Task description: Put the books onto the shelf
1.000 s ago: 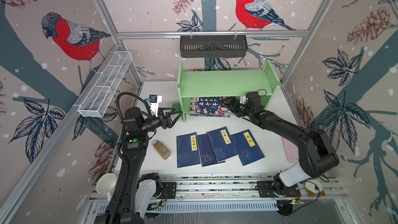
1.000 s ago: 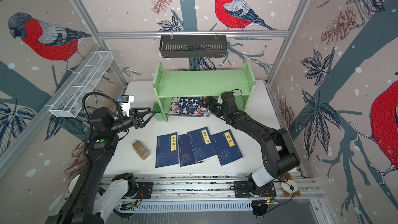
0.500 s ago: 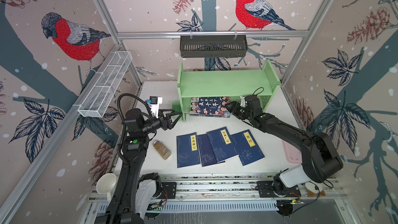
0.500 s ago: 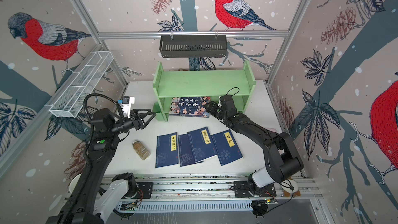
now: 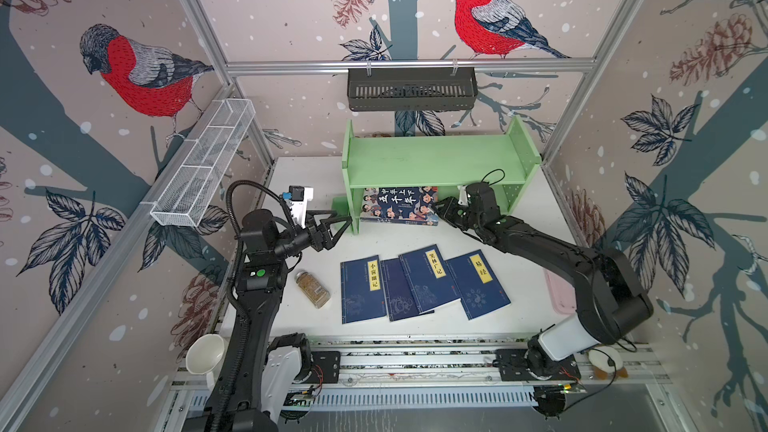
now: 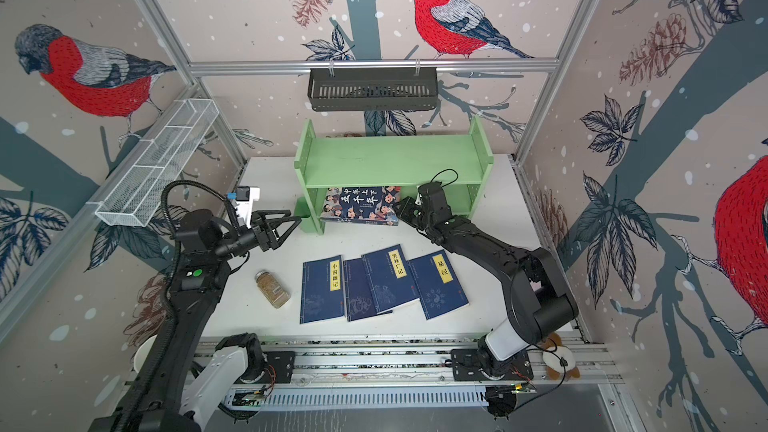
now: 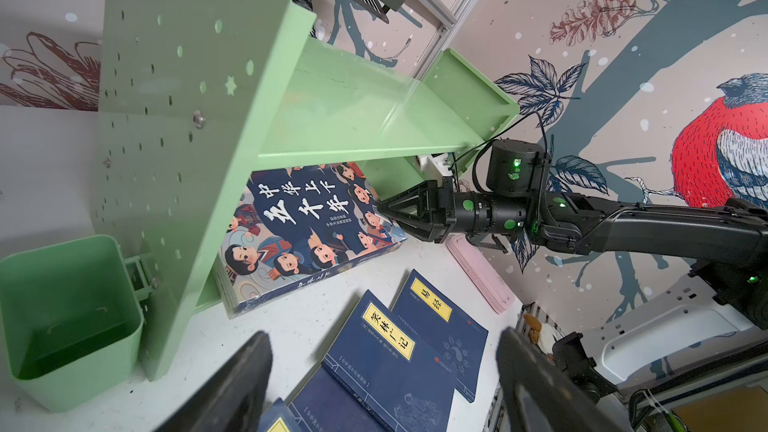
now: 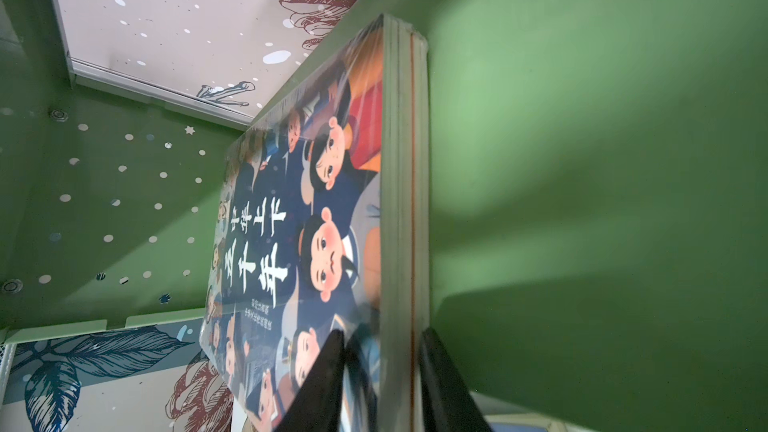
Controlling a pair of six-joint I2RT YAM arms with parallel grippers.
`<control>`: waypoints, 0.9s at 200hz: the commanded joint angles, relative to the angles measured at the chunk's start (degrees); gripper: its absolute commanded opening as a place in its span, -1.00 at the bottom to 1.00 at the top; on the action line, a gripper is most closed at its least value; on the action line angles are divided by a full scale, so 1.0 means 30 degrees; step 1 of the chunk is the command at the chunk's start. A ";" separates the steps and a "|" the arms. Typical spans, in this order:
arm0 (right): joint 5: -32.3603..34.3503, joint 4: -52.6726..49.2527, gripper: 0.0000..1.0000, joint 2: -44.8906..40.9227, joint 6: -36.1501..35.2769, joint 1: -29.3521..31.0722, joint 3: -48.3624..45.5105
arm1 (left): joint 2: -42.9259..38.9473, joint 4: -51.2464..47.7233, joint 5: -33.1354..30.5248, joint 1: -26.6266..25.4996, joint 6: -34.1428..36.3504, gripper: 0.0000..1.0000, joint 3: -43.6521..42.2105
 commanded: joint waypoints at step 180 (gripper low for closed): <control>-0.0632 0.0069 -0.01 -0.2563 -0.1638 0.0112 -0.1885 | -0.0166 -0.0132 -0.1019 -0.0028 0.0279 0.70 -0.0057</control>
